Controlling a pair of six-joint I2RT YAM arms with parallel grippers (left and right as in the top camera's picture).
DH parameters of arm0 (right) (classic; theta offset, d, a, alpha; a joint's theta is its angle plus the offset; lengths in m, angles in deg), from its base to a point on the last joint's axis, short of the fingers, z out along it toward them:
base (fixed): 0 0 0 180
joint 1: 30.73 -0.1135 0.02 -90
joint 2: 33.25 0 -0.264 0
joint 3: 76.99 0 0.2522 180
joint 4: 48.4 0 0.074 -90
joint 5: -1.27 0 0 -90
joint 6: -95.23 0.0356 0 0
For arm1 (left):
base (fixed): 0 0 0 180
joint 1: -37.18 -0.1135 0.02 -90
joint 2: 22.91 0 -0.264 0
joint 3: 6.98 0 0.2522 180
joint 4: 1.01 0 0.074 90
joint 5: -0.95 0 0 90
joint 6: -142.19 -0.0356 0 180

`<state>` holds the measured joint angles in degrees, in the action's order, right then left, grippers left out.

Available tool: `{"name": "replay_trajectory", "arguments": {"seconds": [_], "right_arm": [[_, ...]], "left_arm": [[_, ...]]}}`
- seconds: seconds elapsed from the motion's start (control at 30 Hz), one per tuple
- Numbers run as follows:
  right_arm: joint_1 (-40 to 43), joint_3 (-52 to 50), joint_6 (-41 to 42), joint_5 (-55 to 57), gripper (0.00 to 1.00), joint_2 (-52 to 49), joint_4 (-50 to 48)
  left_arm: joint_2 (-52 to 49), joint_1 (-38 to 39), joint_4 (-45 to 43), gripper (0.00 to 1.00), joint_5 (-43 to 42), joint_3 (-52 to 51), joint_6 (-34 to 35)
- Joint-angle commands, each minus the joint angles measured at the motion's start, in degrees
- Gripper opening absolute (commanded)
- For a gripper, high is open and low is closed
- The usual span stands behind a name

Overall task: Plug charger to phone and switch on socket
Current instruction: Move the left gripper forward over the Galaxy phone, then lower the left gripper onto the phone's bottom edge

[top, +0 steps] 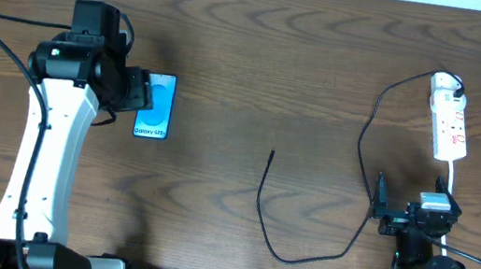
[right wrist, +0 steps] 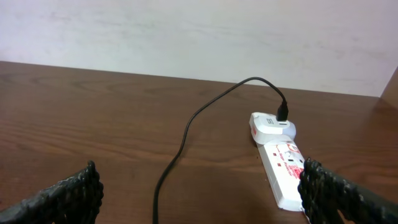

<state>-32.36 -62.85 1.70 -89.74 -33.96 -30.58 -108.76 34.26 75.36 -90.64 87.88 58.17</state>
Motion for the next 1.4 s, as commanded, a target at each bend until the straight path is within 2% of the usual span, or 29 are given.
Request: {"name": "replay_trajectory", "arguments": {"seconds": [0.0,0.4,0.6,0.8,1.07,1.37], "right_arm": [[0.13,-0.04,0.5,0.46,0.99,0.33,0.28],[0.13,-0.04,0.5,0.46,0.99,0.33,0.28],[0.13,-0.04,0.5,0.46,0.99,0.33,0.28],[0.13,-0.04,0.5,0.46,0.99,0.33,0.28],[0.13,-0.04,0.5,0.46,0.99,0.33,0.28],[0.13,-0.04,0.5,0.46,0.99,0.33,0.28]], "left_arm": [[-0.15,-0.28,-0.11,1.0,-0.98,1.22,-0.37],[-2.91,-0.22,0.0,0.98,-0.92,4.94,-3.02],[-11.32,-0.22,4.5,0.98,-0.94,12.81,-4.52],[-19.93,-0.22,6.8,0.98,-0.92,14.75,-7.52],[-29.24,-0.22,4.07,0.98,-0.94,14.75,-7.67],[-30.97,-0.22,1.42,0.98,-0.98,14.58,-7.65]]}}
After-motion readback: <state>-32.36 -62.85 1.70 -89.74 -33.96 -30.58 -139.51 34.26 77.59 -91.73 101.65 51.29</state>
